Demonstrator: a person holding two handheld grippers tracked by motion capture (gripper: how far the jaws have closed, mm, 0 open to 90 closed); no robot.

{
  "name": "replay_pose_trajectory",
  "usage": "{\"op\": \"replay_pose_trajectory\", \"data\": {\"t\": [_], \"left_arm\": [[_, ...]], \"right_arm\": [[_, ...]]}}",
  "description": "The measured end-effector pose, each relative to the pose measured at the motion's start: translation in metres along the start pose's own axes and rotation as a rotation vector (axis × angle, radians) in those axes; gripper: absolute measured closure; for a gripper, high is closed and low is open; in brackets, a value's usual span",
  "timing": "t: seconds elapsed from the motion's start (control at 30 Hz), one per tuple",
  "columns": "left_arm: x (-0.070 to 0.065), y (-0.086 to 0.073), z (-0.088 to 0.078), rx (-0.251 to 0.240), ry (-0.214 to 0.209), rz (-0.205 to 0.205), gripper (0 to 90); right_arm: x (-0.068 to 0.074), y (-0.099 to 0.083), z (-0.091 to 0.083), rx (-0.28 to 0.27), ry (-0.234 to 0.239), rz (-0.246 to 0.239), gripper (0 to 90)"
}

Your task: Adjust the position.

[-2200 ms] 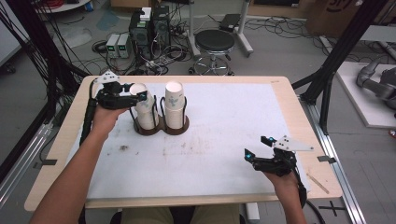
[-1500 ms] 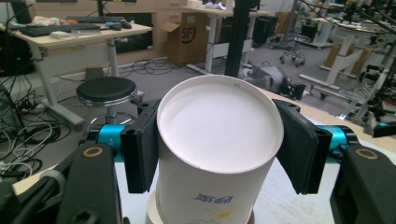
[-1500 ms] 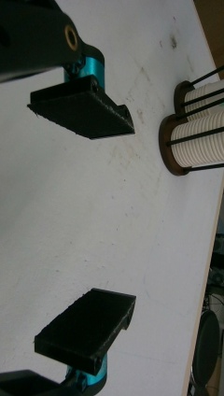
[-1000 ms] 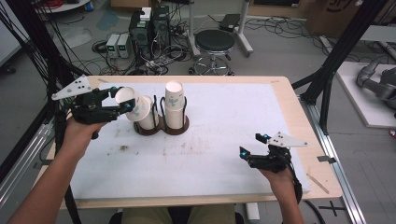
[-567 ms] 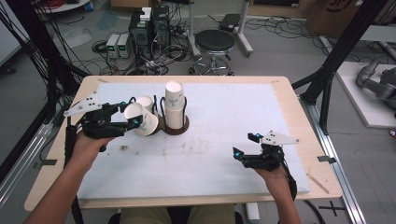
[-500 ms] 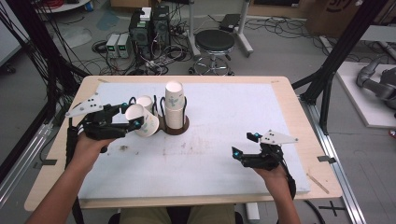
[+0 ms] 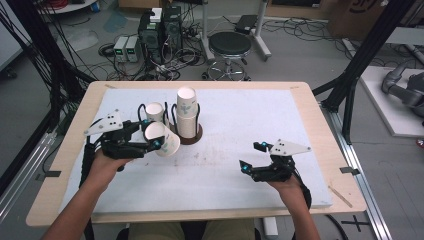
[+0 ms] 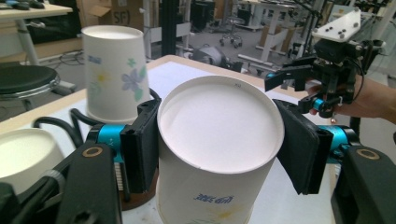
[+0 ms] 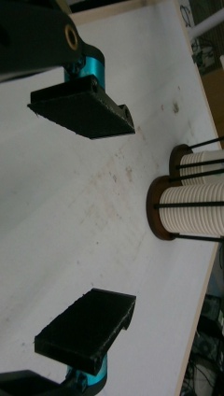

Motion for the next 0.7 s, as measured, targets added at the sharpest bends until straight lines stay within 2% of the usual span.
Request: {"op": "replay_pose_trajectory", "data": {"t": [0.13,0.4,0.7], "left_arm": [[-0.007,-0.002,0.009,0.011,-0.029,0.007,36.6],[-0.017,-0.003,0.025,0.035,-0.084,0.02,36.6],[-0.025,-0.003,0.035,0.046,-0.119,0.034,36.6]], "right_arm": [[0.005,0.004,0.006,0.01,0.035,0.015,16.6],[0.015,0.012,0.014,0.021,0.111,-0.017,16.7],[0.023,0.019,0.025,0.038,0.179,-0.056,16.7]]}}
Point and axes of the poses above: each handheld gripper's, and its own axes: z roughly forward along the jaws, y roughly out of its top, x roughly to its left, the point moved 2 cm from there along z, roughly forward along the jaws, and after that the axes turned 5 degrees about z, right-handed, at the moved point
